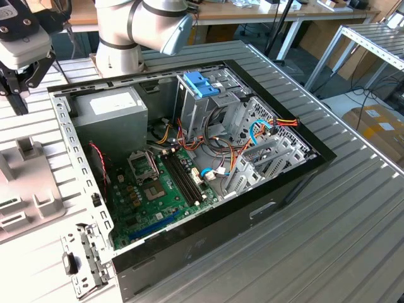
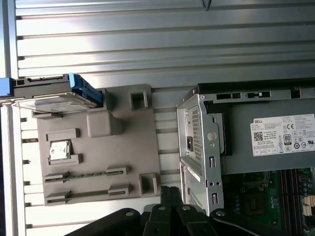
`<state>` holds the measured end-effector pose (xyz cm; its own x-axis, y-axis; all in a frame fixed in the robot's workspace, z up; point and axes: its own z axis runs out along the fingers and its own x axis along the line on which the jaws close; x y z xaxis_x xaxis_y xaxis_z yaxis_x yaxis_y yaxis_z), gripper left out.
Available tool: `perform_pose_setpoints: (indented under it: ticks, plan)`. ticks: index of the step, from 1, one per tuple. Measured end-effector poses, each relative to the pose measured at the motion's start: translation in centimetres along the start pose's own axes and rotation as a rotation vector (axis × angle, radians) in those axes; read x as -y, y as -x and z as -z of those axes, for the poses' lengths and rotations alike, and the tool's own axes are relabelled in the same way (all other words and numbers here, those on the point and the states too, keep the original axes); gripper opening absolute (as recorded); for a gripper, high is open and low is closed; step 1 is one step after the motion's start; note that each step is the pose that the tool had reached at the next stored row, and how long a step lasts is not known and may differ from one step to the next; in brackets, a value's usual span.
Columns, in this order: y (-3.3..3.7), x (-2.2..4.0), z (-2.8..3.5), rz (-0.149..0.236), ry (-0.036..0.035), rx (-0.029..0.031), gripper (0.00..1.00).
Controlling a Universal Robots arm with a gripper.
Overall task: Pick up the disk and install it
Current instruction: 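Reach for the disk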
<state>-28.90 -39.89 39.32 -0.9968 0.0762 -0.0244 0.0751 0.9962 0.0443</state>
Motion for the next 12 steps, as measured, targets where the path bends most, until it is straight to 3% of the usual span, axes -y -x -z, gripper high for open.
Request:
perform_pose_setpoints:
  ticks: [12]
  plan:
    - [-1.21, 0.09, 0.03, 0.000, 0.0000, 0.0000, 0.11]
